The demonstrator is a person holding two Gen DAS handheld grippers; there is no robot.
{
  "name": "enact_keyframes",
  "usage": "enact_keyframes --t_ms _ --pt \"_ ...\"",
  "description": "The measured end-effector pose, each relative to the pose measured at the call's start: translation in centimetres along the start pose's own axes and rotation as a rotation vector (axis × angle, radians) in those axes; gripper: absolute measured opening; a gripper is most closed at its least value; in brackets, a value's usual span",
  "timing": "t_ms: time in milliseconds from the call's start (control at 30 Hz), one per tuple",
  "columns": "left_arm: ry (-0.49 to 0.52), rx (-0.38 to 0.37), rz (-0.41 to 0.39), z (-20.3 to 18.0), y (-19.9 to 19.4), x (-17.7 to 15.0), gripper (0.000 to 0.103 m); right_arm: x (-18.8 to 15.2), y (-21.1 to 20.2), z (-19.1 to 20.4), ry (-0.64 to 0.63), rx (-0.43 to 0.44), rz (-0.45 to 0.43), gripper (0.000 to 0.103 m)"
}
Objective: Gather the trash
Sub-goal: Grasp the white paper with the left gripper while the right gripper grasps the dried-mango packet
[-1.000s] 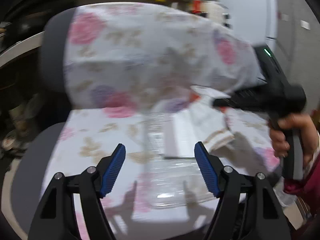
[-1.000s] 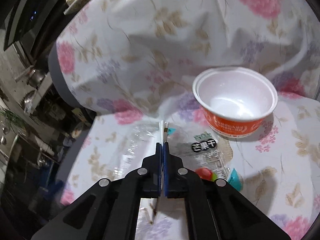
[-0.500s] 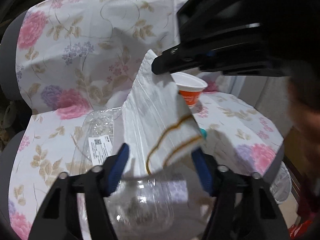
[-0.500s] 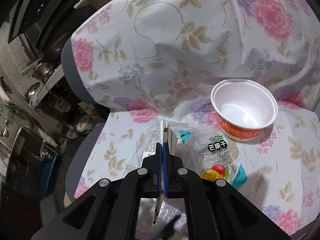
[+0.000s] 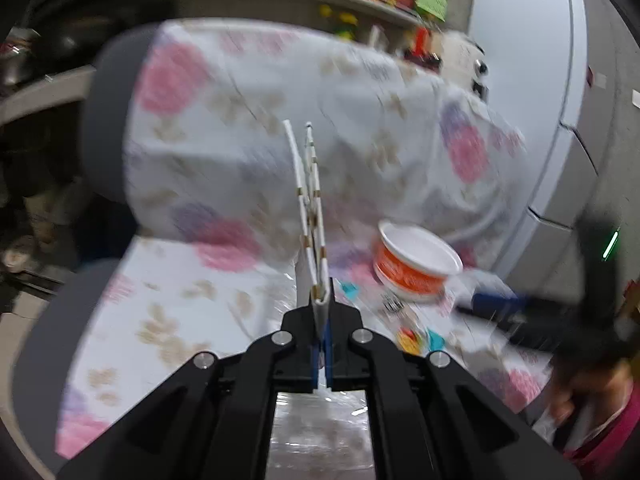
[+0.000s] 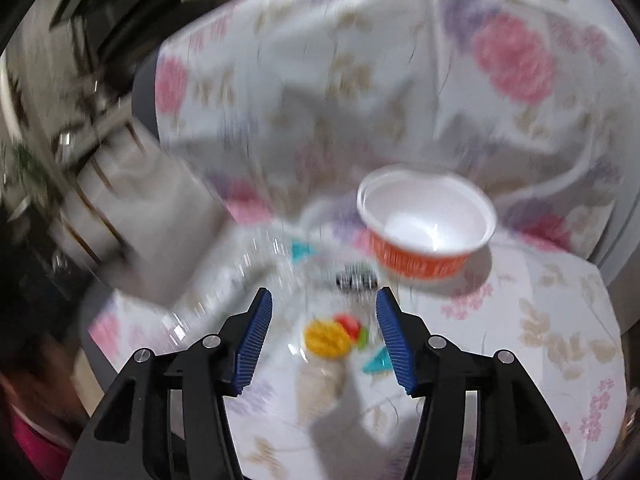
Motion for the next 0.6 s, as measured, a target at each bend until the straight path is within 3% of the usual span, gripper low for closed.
enact_keyframes --t_ms 100,267,567,600 --pt "-0.015 0.052 -0.001 0.6 -1.3 0.9 0.0 -2.2 3.0 1.2 -0.099 -0.017 0.059 0.056" --pt "-0.014 0.038 0.023 0.2 -0.9 -0.1 0.0 -4.3 5.4 3.7 -0.291 -0.106 0.104 0.056" --pt "-0.042 0.02 0.055 0.3 0.8 -2.0 0.0 -3.8 8.5 3.6 -0.386 -0.275 0.091 0.052" --pt "-0.045 0.019 0.055 0.3 0.7 -2.1 0.0 -3.6 8.8 3.7 -0.399 -0.295 0.084 0.043"
Point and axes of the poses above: each gripper's, at about its wrist camera, not at the fingertips, and y roughly the way its jaws point, z to its left, x to its top, the point moved 8 cm from there along y, roughly the way its jaws point, and after that the axes turned 4 degrees about -z, right-handed, at the moved point
